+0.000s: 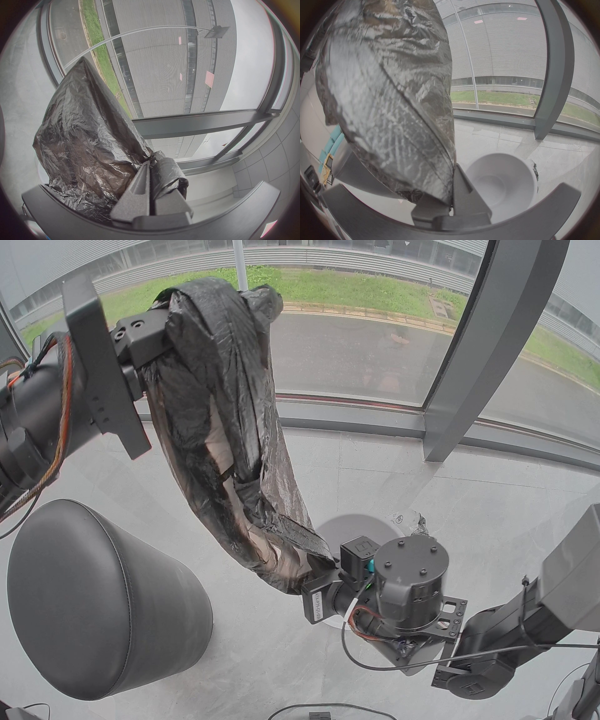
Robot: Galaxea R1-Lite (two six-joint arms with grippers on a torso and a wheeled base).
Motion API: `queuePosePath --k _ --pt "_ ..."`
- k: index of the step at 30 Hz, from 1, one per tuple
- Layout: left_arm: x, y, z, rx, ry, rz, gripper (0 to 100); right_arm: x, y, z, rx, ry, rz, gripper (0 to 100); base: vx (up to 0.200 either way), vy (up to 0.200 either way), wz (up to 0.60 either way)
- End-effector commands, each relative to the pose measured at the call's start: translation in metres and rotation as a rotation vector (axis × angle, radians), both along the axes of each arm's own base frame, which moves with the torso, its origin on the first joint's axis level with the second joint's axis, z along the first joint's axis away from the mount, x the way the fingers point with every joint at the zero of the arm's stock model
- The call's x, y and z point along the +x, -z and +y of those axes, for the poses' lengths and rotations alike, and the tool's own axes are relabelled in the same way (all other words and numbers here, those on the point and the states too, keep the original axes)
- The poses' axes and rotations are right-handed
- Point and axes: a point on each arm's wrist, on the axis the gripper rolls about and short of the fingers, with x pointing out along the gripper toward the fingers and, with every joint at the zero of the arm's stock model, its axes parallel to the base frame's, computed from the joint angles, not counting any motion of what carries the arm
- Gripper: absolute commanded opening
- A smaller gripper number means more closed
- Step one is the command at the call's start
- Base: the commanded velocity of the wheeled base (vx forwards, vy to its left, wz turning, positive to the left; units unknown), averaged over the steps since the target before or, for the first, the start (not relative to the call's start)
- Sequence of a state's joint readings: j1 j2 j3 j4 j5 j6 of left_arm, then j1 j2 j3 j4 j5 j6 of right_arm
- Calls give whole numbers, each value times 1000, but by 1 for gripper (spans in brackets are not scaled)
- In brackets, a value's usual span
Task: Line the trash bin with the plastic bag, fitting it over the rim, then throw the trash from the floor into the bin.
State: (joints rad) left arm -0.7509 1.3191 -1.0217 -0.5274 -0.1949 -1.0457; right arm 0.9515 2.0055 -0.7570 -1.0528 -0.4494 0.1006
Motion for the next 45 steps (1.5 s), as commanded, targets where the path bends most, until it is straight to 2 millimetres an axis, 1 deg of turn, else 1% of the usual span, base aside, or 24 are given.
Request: queuePosePath --k 1,5,6,9,14,18,20,22,26,29,30,34,37,40,41,42,45 --pt "7 12 4 26 -25 31 0 -13 -26 -27 9 -33 9 0 0 0 0" --pt "14 20 0 30 -25 78 0 -18 -33 -34 -4 -41 27 0 0 0 0" --pt "20 23 -2 29 -36 107 0 -20 -35 -37 -9 -42 34 0 0 0 0" --pt "31 32 -5 44 -52 143 0 -22 -37 -40 -16 -43 42 0 0 0 0" --pt "41 42 -10 66 -63 180 0 -26 -44 -45 -17 -49 47 0 0 0 0" --pt "50 53 -15 93 -70 213 0 -28 -55 -57 -19 -52 98 0 0 0 0" --pt "55 59 -15 103 -84 233 0 -28 -63 -68 -35 -44 150 0 0 0 0" --pt "56 62 -15 107 -82 245 0 -28 -68 -72 -36 -43 180 0 0 0 0" --pt "59 71 -18 120 -83 270 0 -27 -89 -90 -22 -61 310 0 0 0 0" --pt "61 76 -19 128 -83 289 0 -25 -99 -99 1 -68 379 0 0 0 0" --pt "62 81 -20 134 -83 308 0 -24 -102 -104 14 -70 401 0 0 0 0" --pt "65 95 -23 157 -81 361 0 -20 -105 -113 22 -61 432 0 0 0 0" --pt "67 105 -26 180 -66 387 0 -21 -105 -115 14 -77 465 0 0 0 0" --pt "66 111 -27 195 -31 405 0 -22 -108 -117 19 -108 508 0 0 0 0" --pt "66 116 -29 207 -15 418 0 -22 -111 -117 20 -137 548 0 0 0 0" --pt "66 116 -29 207 -12 418 0 -23 -111 -117 19 -139 551 0 0 0 0" --pt "66 124 -34 228 2 439 0 -21 -115 -118 18 -158 583 0 0 0 0"
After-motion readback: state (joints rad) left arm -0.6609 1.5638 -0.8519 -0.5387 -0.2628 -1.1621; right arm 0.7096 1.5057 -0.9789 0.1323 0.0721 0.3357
